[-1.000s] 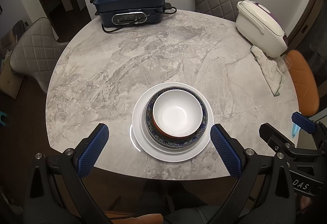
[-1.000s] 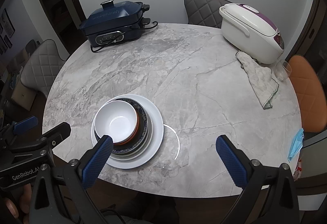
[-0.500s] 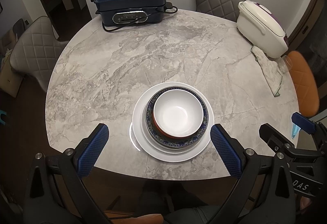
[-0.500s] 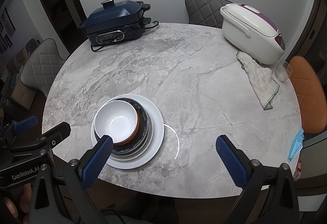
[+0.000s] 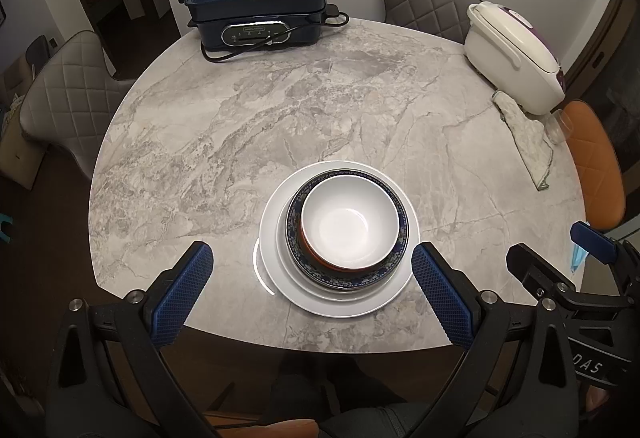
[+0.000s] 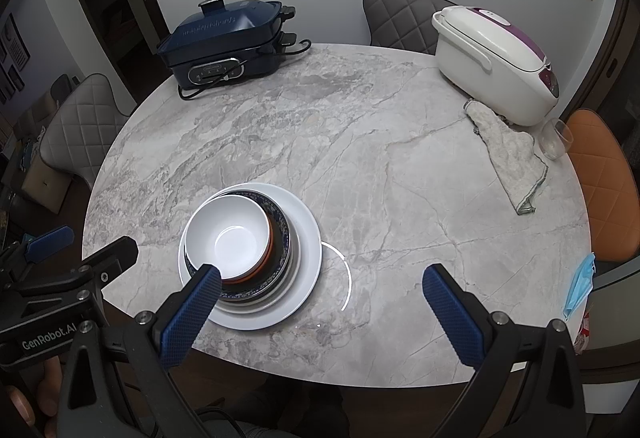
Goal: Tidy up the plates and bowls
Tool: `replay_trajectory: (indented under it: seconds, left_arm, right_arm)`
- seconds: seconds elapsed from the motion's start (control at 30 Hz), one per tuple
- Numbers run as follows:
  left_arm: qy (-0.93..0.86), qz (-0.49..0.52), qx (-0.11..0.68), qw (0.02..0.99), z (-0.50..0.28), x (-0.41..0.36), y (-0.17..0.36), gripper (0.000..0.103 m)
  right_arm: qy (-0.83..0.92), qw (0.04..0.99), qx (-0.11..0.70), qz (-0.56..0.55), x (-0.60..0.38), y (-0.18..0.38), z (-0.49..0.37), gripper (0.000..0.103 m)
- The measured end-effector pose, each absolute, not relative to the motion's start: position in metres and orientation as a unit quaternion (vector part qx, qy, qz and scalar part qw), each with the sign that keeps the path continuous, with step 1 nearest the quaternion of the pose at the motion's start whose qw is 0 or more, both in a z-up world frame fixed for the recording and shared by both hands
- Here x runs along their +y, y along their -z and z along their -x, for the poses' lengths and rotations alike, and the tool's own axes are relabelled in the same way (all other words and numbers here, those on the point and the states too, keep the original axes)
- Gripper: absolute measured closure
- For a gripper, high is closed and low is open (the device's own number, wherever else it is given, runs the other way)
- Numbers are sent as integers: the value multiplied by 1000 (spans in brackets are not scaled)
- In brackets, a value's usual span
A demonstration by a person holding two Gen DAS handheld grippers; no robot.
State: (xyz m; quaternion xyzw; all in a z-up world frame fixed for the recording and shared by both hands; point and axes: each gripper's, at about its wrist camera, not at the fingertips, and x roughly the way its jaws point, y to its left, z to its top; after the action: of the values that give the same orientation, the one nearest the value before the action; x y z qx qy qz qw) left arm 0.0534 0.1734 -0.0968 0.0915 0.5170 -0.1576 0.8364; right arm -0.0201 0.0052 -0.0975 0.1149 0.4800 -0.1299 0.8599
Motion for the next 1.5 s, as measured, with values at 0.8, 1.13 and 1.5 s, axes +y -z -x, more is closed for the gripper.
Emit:
replay_trajectory:
  seconds: [0.8,1.13,1.5]
  left_arm:
    - [155,-88,517,838,-55,175,102,3]
    - [154,-88,518,837,-56,175,103,3]
    - [154,-86,518,837,-58,174,104,3]
  right_arm:
    - [129,859,481,-114,6,98,18,0]
    - [129,859,482,-114,6,99,17,0]
    - [128,859,482,-114,5,99,15,0]
